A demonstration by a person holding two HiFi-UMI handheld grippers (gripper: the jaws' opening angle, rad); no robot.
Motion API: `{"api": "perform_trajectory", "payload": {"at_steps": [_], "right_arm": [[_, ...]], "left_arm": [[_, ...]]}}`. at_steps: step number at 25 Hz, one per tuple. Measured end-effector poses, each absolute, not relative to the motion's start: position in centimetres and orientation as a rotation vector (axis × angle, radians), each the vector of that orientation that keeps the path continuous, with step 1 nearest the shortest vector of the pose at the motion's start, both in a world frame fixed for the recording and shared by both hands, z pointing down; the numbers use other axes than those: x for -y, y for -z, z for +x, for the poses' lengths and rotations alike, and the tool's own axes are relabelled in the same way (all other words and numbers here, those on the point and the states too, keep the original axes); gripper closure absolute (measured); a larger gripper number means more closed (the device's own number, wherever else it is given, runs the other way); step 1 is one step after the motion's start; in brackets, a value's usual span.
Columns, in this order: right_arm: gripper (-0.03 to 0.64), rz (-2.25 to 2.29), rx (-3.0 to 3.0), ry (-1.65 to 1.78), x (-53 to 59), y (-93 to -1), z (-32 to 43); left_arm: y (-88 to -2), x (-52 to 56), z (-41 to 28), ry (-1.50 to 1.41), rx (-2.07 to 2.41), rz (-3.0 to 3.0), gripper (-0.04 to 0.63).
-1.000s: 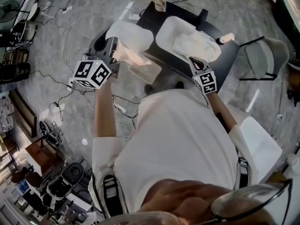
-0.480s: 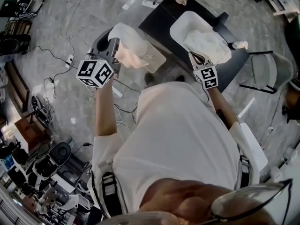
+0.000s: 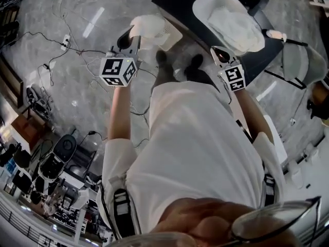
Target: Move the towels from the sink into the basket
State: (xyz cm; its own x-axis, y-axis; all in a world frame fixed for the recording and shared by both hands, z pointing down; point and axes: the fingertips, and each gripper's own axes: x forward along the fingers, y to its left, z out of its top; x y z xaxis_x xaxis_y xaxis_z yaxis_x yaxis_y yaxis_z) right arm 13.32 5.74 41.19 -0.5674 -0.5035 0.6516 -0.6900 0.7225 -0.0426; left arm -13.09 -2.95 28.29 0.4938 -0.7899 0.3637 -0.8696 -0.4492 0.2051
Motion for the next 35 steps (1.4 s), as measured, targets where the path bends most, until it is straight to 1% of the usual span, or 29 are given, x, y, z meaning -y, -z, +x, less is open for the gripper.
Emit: {"api": "perform_trajectory", "payload": {"at_steps": [3, 6, 11, 17, 22, 23, 24, 25, 28, 35], "right_arm": [[0.620, 0.835, 2.235, -0.445, -6.7, -43.1, 13.6], [0.620, 0.824, 2.204, -0.472, -4.9, -45.9, 11.8], [0.620, 0.817, 2.179, -0.561, -4.1, -53.4, 8.6], [0.620, 0.786, 2.166, -0.665, -4.8, -59.7, 5.2], [0.620, 0.817, 2.148, -0.751, -5.2, -66.2, 4.3], [0.620, 0.828, 2.141, -0.767, -5.2, -67.5, 4.2], [0.620, 0.838, 2.133, -0.780, -5.1, -68.9, 4.2], [0.620, 0.848, 2.126, -0.791, -5.0, -70.1, 4.2], [0.620, 0.872, 2.119, -0.817, -4.5, -73.1, 3.9], [0.620, 0.870, 2.112, -0.811, -4.1, -75.5, 3.5]], "left_arm": [[-34.6, 3.4, -13.1, -0.360, 1.340, 2.319, 0.571], [-41.8, 5.7, -13.9, -0.407, 1.294, 2.310, 0.571], [-59.3, 6.4, -13.6, -0.554, 1.194, 2.229, 0.571], [-77.1, 6.4, -13.6, -0.712, 1.129, 2.069, 0.571], [-90.9, 4.6, -13.8, -0.873, 1.073, 1.925, 0.568], [-93.1, 4.2, -13.9, -0.899, 1.066, 1.903, 0.548], [-94.7, 3.9, -13.8, -0.909, 1.058, 1.885, 0.449], [-96.0, 3.6, -13.7, -0.908, 1.049, 1.869, 0.398], [-98.1, 2.7, -13.0, -0.897, 1.032, 1.854, 0.370], [-97.9, 0.2, -12.0, -0.878, 1.001, 1.871, 0.367]]}}
